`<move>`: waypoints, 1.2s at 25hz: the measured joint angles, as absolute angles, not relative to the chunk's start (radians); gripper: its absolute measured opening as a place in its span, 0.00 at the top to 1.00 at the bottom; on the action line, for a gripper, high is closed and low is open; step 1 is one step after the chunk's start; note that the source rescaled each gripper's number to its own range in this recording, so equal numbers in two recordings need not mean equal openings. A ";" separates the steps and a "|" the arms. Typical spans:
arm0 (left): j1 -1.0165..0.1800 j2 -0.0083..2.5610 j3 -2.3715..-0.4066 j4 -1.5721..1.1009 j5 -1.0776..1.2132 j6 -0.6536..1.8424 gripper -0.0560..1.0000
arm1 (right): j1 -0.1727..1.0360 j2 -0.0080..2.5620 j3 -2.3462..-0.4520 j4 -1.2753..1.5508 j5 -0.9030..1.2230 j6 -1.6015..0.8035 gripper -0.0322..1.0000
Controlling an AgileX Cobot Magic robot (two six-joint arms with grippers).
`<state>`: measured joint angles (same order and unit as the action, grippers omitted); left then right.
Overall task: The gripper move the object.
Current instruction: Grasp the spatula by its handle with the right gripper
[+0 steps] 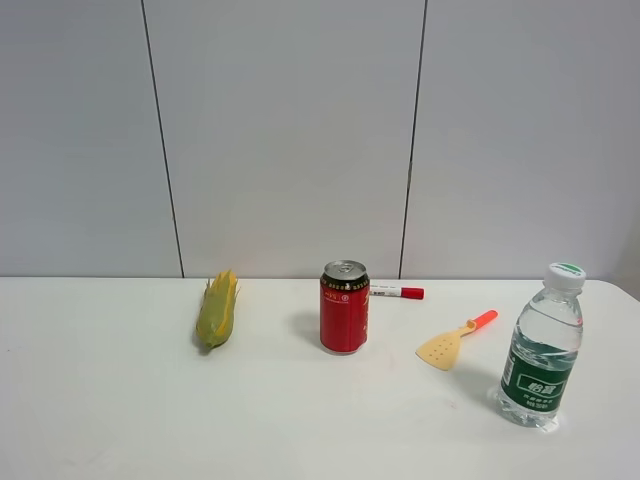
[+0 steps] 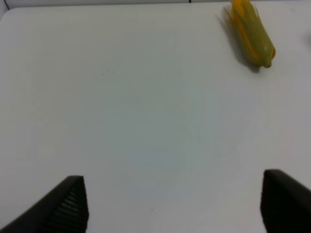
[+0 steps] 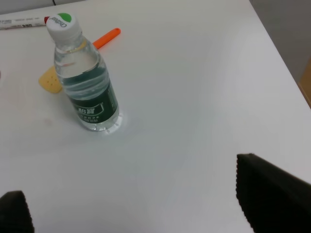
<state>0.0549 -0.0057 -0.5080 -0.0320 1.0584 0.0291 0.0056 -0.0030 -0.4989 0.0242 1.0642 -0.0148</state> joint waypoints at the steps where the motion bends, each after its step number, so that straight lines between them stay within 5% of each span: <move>1: 0.055 -0.006 -0.508 -0.032 1.058 0.029 0.00 | 0.006 -0.003 -0.499 0.024 1.064 -0.015 0.09; 30: 0.055 -0.006 -0.508 -0.032 1.058 0.029 0.00 | 0.006 -0.003 -0.499 0.024 1.064 -0.015 0.09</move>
